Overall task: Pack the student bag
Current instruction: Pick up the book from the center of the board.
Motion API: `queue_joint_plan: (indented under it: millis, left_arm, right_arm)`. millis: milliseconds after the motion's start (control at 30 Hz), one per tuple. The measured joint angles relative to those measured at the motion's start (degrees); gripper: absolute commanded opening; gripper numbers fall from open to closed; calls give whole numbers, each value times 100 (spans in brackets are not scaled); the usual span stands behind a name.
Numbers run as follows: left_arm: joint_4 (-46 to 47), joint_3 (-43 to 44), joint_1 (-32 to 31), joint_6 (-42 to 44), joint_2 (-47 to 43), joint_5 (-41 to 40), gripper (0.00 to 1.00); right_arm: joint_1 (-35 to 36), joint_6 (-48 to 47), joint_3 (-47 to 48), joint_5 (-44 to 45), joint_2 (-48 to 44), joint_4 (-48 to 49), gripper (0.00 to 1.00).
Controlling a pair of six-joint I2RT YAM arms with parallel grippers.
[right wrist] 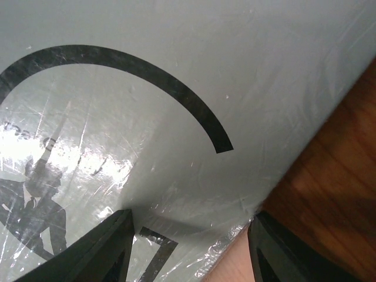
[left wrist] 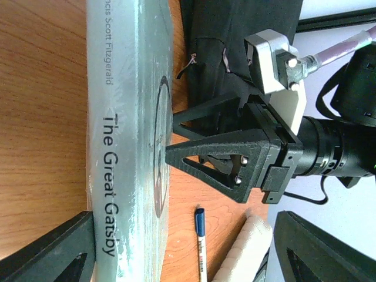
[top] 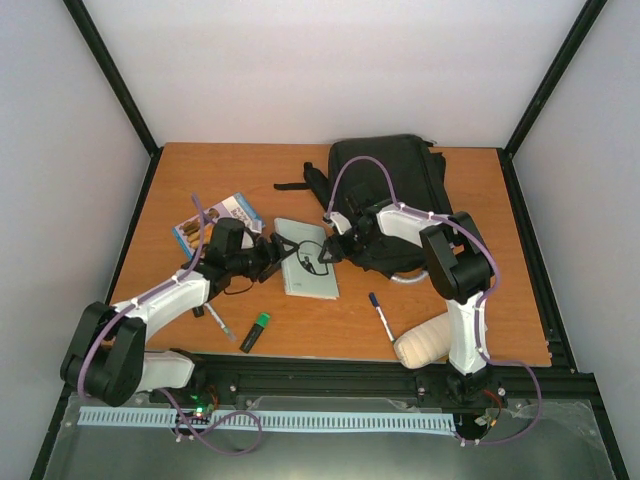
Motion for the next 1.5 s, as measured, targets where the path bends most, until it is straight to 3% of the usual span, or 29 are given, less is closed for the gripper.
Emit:
queue_joint_plan:
  millis: [500,700,967,1233,1500]
  left_arm:
    - [367,94,0,-46,549,111,63]
    - [205,345,9,31,931,81,45]
    - [70,446,44,116,1117,28,32]
    - [-498,468,-37,562,603,-208,1]
    - [-1578,850,-109,964,-94,-304,1]
  right_arm:
    - [0,-205,33,-22,22,2,57]
    - [-7,-225,39,-7,22,-2,57]
    - [-13,-234,61,11,22,-42,58]
    - [20,-323,70,-160,17,-96,63]
    - [92,-551,70,-144,-608,-815,71]
